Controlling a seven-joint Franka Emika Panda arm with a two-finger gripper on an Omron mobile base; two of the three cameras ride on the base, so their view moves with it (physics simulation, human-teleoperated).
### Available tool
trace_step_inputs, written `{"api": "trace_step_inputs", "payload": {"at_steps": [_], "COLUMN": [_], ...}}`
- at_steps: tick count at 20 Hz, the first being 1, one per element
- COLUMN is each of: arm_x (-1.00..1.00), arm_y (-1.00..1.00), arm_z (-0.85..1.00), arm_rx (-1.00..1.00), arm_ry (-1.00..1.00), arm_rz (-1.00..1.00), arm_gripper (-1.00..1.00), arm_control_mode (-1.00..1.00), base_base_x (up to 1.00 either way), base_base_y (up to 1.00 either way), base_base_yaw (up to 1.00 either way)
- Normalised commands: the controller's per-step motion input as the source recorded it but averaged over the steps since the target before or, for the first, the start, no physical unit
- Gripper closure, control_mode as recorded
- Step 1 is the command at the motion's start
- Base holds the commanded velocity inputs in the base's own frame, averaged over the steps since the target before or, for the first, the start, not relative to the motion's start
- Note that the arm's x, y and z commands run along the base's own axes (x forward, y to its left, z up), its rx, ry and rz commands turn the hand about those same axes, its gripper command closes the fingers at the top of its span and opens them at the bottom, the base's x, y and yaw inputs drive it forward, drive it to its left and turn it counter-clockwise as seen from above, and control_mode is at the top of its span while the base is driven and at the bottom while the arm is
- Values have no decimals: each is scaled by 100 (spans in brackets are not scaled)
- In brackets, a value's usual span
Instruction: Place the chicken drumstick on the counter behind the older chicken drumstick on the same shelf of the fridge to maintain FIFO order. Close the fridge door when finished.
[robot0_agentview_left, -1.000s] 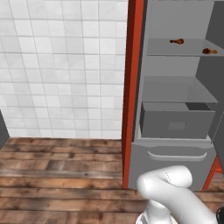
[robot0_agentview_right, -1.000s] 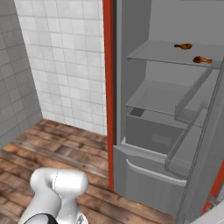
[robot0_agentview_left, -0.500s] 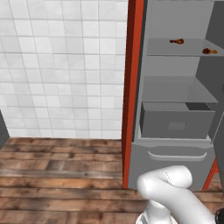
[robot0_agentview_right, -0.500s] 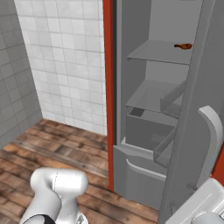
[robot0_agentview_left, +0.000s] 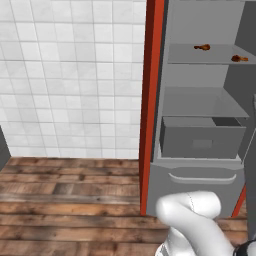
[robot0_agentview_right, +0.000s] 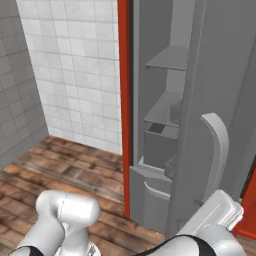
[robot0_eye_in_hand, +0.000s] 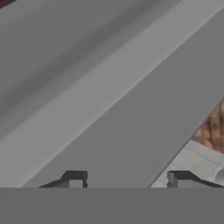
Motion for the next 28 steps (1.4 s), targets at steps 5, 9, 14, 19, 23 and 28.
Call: {"api": "trace_step_inputs", "payload": {"at_steps": [5, 9, 14, 19, 23, 28], "arm_x": [96, 99, 91, 86, 83, 94], "arm_y": [54, 26, 12, 16, 25, 43], "arm_z": [0, 11, 25, 23, 6, 3], "arm_rx": [0, 1, 0, 0, 0, 0], "arm_ry": [4, 8, 9, 9, 2, 0], "arm_rz": [-11, -11, -15, -20, -22, -23], "arm_gripper": [-100, -100, -100, -100, -100, -100], "arm_control_mode": [-100, -100, -100, -100, -100, -100], "base_base_x": [0, 0, 0, 0, 0, 0], "base_base_y": [0, 0, 0, 0, 0, 0], "base_base_yaw": [0, 0, 0, 0, 0, 0]}}
